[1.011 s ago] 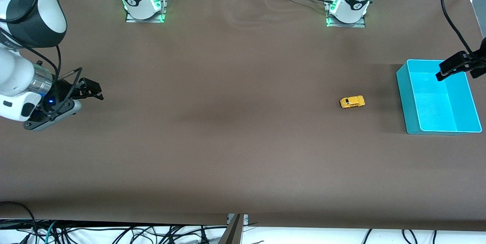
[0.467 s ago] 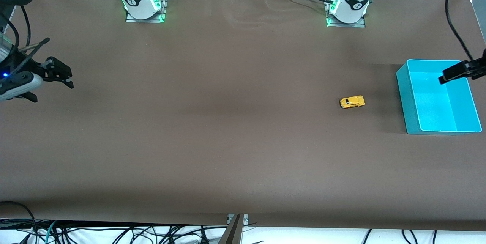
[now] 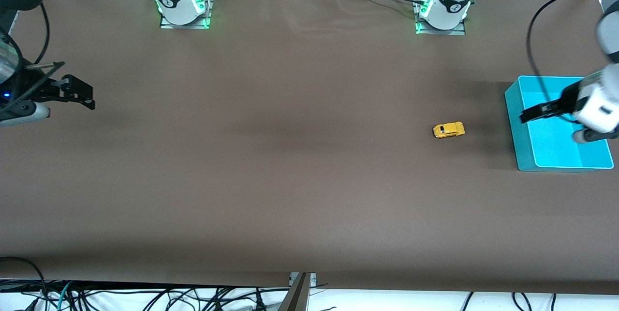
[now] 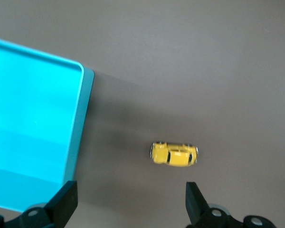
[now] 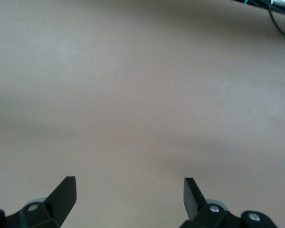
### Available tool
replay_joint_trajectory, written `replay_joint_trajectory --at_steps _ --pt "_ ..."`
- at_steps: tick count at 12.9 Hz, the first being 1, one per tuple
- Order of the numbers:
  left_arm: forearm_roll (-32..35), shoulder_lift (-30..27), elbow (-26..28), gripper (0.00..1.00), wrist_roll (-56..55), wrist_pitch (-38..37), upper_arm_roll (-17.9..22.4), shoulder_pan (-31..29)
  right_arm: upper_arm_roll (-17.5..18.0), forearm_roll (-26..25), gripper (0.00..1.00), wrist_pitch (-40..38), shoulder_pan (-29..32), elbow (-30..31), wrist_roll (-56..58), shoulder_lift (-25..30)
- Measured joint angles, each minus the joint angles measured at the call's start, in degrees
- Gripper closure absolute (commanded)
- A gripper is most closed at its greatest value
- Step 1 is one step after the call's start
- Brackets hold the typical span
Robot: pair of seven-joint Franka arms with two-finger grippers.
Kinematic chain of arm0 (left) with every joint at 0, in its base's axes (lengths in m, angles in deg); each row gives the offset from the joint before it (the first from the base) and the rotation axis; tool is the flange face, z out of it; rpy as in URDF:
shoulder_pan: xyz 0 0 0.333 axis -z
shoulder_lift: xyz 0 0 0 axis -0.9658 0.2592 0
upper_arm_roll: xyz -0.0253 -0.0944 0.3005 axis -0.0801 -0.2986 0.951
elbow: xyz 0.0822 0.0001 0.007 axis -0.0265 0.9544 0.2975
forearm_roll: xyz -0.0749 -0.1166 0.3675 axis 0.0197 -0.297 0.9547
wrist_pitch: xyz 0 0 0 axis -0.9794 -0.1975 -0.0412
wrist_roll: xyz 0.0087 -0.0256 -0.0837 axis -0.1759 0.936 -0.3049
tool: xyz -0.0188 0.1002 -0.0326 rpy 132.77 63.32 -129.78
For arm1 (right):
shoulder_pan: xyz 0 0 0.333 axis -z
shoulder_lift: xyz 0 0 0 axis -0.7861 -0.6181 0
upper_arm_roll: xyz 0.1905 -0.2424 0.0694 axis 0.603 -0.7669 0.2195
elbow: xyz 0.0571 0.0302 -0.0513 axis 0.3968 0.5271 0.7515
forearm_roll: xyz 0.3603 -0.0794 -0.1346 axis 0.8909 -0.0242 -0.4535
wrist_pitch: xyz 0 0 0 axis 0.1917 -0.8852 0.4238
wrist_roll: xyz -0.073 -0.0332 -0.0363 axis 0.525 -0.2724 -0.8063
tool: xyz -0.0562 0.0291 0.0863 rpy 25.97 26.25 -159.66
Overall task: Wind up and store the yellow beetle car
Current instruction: 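Move the left gripper down to the rolled yellow car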
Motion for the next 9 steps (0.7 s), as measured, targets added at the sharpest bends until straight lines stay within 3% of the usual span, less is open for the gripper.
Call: replay_joint_trajectory --at_steps 5,9 --pt "2.7 0.8 9.1 0.0 -19.9 10.2 -2.2 0.4 -1.5 0.0 0.0 0.0 -0.2 0.7 -1.0 0.0" --pt "2.7 7.6 10.7 0.0 -41.0 17.5 -4.6 0.6 -1.6 0.0 0.0 0.0 -0.2 0.8 -1.3 -0.1"
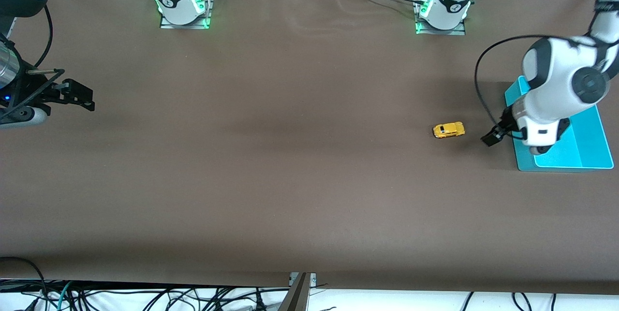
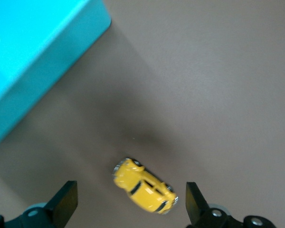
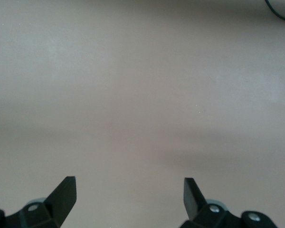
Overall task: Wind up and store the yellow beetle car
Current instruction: 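Move the left gripper down to the rolled yellow car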
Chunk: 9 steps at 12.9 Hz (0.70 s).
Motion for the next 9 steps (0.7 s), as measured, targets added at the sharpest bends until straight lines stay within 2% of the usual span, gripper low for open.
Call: replay_joint_trajectory --at_steps 4,7,9 --pt "0.0 5.1 0.4 0.0 -18.6 6.8 -1.2 0.7 -0.1 0.0 0.0 0.0 0.0 0.0 0.0 0.0" --pt "0.0 5.7 4.2 0.0 -29.6 12.6 -1.7 2.8 -0.1 0.0 0.0 -0.1 0.0 0.0 0.0 0.0" --pt "0.0 5.7 6.7 0.0 -35.0 14.0 -1.7 4.8 -0.1 0.0 0.0 -0.3 0.0 0.0 0.0 0.0"
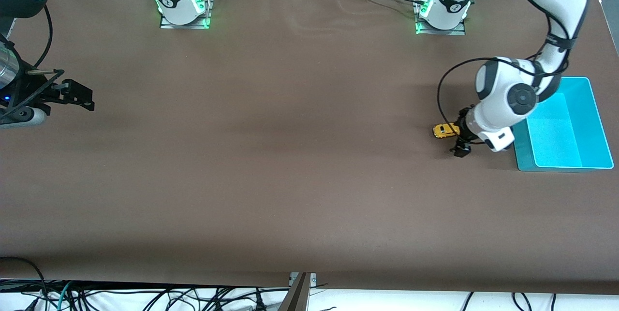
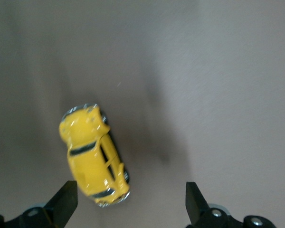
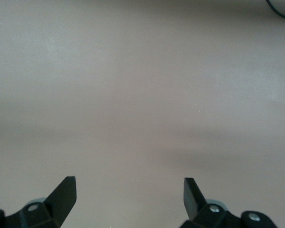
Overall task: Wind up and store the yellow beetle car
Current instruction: 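Close the left gripper on the yellow car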
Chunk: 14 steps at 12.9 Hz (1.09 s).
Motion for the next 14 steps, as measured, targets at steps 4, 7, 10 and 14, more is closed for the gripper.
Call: replay_joint_trajectory --at_steps 4,7,10,14 --pt "6.6 0.1 3.5 0.0 -8.2 0.4 0.1 1.0 0.0 0.0 0.0 -0.1 0.0 0.0 0.0 0.0" --pt "8.3 1.0 4.1 0.03 -10.7 1.9 0.4 0.8 0.0 -0.1 0.0 -0.1 0.0 0.0 0.0 0.0" --pt "9.8 1.9 4.2 0.33 -12.8 2.7 0.5 0.7 0.0 -0.1 0.0 -0.1 0.0 0.0 0.0 0.0" --pt "9.9 2.0 4.2 0.79 -13.7 3.0 0.7 0.6 0.0 -0.1 0.0 -0.1 -0.1 0.0 0.0 0.0"
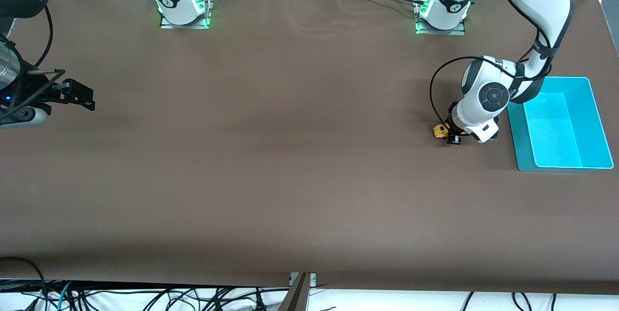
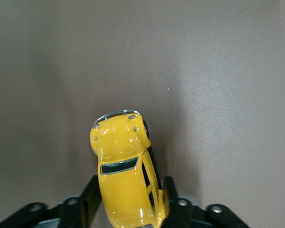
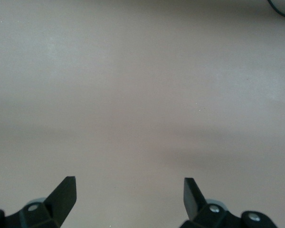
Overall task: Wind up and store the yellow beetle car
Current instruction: 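Close the left gripper on the yellow car, then lift the car with the left gripper and carry it over the cyan box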
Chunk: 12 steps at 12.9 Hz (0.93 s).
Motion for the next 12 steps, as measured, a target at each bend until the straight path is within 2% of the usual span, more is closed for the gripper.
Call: replay_joint_trajectory --at_steps 1,3,6,8,10,12 --pt "0.0 -0.1 -0.1 0.89 -0.4 0.0 0.0 0.0 0.0 0.0 0.0 0.0 0.0 0.0 0.0 0.0" --pt "0.0 -0.1 -0.1 1.0 -0.9 0.0 0.1 -0.1 0.0 0.0 0.0 0.0 0.0 0.0 0.0 0.0" --pt "0.0 -0.9 -1.0 1.0 -3.2 0.1 0.4 -0.9 0.0 0.0 0.0 0.0 0.0 0.0 0.0 0.0" --pt "0.0 -3.3 -2.6 0.99 -3.5 -1.8 0.6 -3.3 0.0 0.0 0.0 0.0 0.0 0.0 0.0 0.0" --pt "0.0 -6.2 -5.8 0.99 -3.4 -7.6 0.8 -5.5 0.0 -0.1 0.0 0.0 0.0 0.0 0.0 0.0" --pt "0.0 -7.7 -11.4 0.99 -2.6 -16.3 0.8 -7.3 0.0 -0.1 0.0 0.0 0.0 0.0 0.0 0.0"
